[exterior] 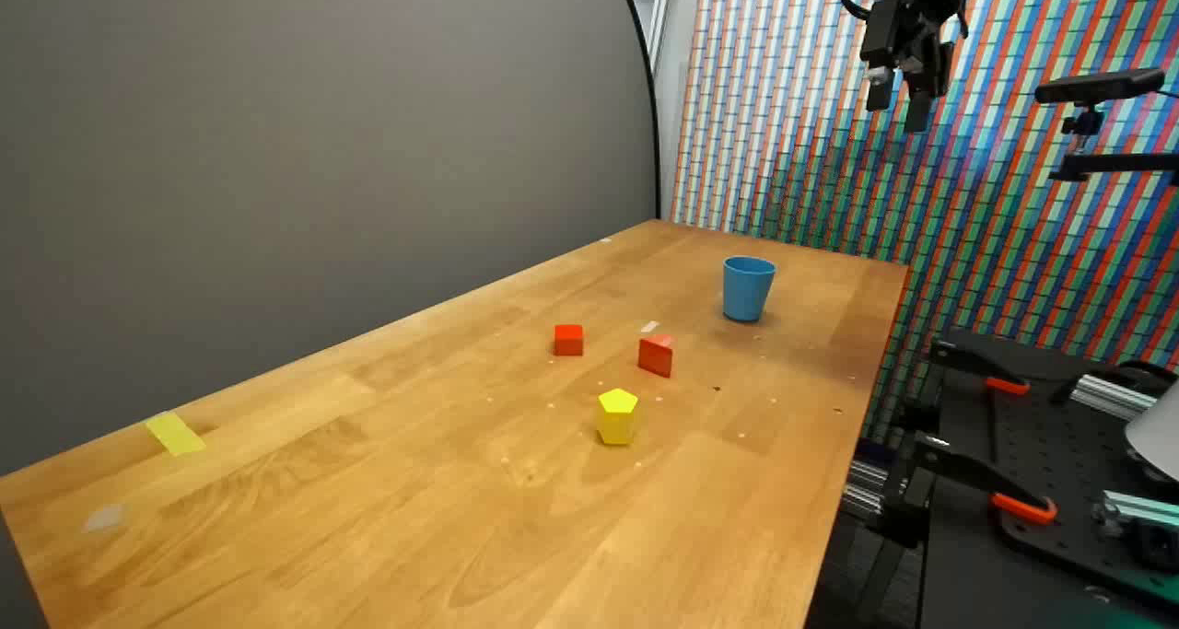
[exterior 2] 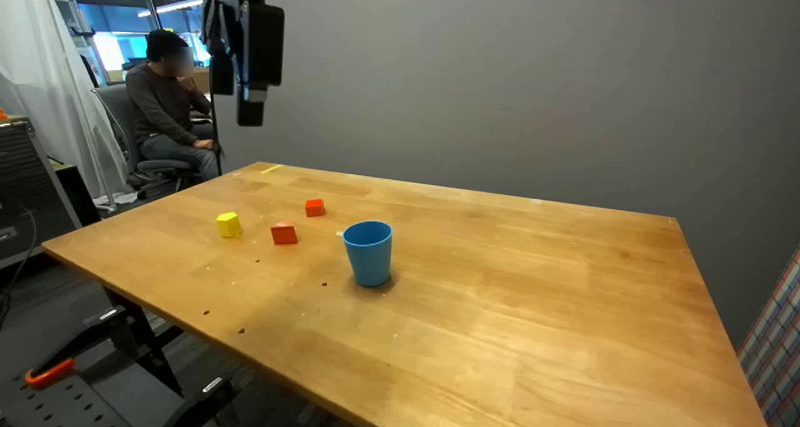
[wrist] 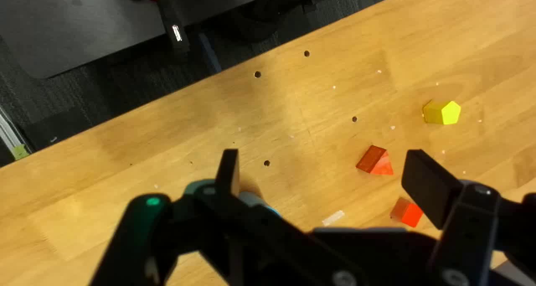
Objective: Place the yellow block inside the blue cup
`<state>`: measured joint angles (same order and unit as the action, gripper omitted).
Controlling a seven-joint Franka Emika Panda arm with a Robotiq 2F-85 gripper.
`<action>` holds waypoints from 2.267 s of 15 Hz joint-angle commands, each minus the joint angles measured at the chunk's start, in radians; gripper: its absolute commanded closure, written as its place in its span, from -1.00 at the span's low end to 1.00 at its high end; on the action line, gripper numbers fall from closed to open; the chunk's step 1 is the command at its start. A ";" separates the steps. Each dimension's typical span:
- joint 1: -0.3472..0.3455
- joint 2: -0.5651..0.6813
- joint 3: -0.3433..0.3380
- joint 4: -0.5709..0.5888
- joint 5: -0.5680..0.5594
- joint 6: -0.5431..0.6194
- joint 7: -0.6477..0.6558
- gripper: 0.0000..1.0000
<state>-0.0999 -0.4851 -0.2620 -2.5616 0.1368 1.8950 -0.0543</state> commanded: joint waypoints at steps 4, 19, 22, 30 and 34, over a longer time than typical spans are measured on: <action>-0.028 0.003 0.026 0.005 0.012 -0.003 -0.011 -1.00; 0.095 0.441 0.398 0.267 -0.166 0.125 0.528 -1.00; 0.162 0.631 0.431 0.409 -0.270 0.093 0.633 -1.00; 0.357 1.075 0.415 0.798 -0.251 0.065 0.564 -1.00; 0.404 1.183 0.409 0.904 -0.223 0.042 0.511 -1.00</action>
<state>0.2758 0.6192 0.1655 -1.7767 -0.1267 2.0015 0.5189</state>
